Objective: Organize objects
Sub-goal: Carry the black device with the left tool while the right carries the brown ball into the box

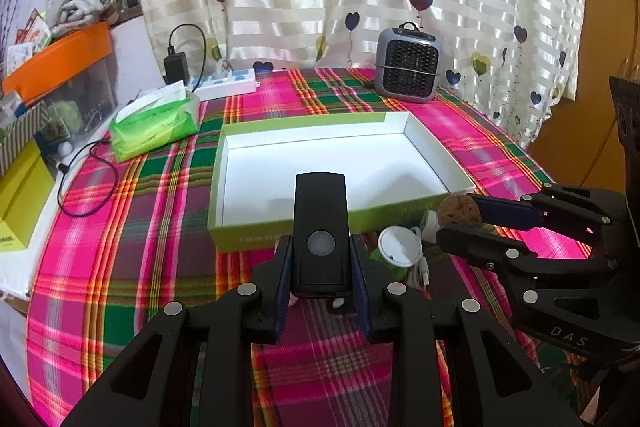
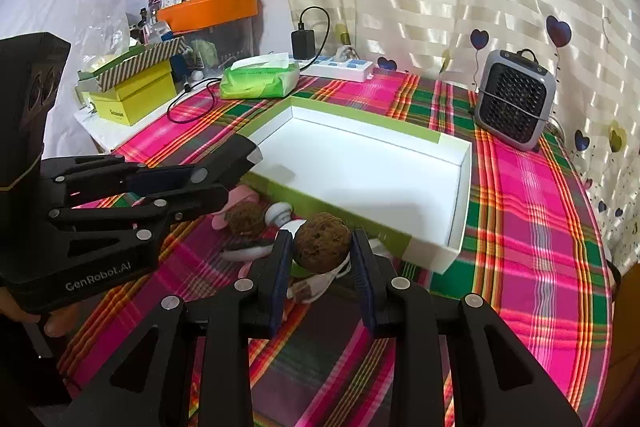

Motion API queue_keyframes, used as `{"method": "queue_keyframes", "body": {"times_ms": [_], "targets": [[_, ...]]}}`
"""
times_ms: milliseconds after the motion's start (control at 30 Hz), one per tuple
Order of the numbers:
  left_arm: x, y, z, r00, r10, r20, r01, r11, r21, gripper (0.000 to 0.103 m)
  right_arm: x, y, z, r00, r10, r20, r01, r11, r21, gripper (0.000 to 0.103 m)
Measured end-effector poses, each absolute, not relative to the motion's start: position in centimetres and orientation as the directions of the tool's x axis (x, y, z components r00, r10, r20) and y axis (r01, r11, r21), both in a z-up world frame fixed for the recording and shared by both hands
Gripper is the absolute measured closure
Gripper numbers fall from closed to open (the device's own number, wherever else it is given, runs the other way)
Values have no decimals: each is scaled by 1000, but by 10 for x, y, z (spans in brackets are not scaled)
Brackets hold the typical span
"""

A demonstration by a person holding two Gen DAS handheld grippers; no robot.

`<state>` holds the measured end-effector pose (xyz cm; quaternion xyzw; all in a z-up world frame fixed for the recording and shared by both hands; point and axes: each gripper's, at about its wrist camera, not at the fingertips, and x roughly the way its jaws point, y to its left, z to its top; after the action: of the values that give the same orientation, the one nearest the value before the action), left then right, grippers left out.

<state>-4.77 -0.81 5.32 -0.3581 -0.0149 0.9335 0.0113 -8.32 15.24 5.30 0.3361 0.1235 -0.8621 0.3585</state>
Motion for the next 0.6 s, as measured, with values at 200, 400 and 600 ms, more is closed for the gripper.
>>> {"method": "queue_keyframes", "body": {"times_ms": [200, 400, 600], "targets": [[-61, -5, 56, -744, 32, -668, -20, -999, -27, 78, -95, 146, 53, -518, -532, -670, 705, -709, 18, 72], [-76, -3, 53, -734, 41, -678, -30, -999, -28, 78, -105, 140, 54, -522, -528, -670, 706, -708, 7, 72], [-90, -1, 50, -725, 40, -687, -41, -999, -15, 78, -118, 136, 53, -524, -518, -676, 703, -711, 0, 72]]}}
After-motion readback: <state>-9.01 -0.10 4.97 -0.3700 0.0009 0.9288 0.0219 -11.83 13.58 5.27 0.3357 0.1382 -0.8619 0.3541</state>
